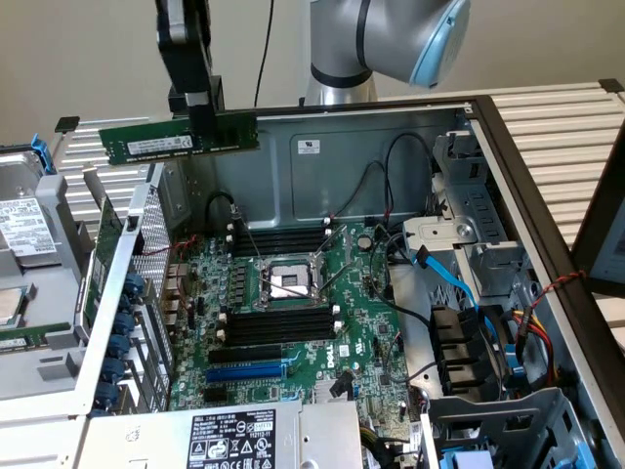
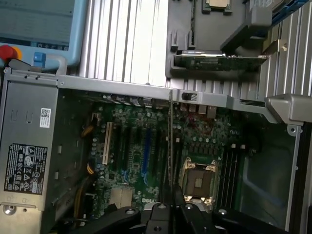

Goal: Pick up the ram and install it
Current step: 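Pick up the ram and move it above insertion slot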

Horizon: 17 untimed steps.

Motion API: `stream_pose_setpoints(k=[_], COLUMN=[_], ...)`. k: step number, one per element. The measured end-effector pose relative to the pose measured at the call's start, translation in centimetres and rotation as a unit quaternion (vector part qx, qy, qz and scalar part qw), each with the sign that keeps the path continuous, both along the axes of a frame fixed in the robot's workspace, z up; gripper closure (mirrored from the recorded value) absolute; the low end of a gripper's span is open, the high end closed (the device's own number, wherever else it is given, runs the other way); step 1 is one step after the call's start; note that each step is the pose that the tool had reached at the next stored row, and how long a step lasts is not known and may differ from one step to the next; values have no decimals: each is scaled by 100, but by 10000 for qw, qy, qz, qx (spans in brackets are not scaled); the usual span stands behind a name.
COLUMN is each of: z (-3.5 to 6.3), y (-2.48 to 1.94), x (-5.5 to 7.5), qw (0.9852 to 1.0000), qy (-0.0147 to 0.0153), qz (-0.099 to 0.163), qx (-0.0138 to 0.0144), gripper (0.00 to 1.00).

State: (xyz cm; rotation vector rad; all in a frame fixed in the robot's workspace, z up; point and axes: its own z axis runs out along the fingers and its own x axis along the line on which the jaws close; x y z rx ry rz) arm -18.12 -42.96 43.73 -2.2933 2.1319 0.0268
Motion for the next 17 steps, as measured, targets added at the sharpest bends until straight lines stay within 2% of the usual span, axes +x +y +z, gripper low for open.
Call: stream_pose_setpoints(k=[4, 6, 14, 17], z=[-20, -31, -59, -77], y=[9, 14, 28, 77], x=[82, 105, 200, 242], qw=[10000, 9999, 9998, 9998], qy=[-3, -11, -17, -17], qz=[-32, -63, -170, -173], qx=[-90, -119, -114, -114], gripper=[87, 87, 87, 87])
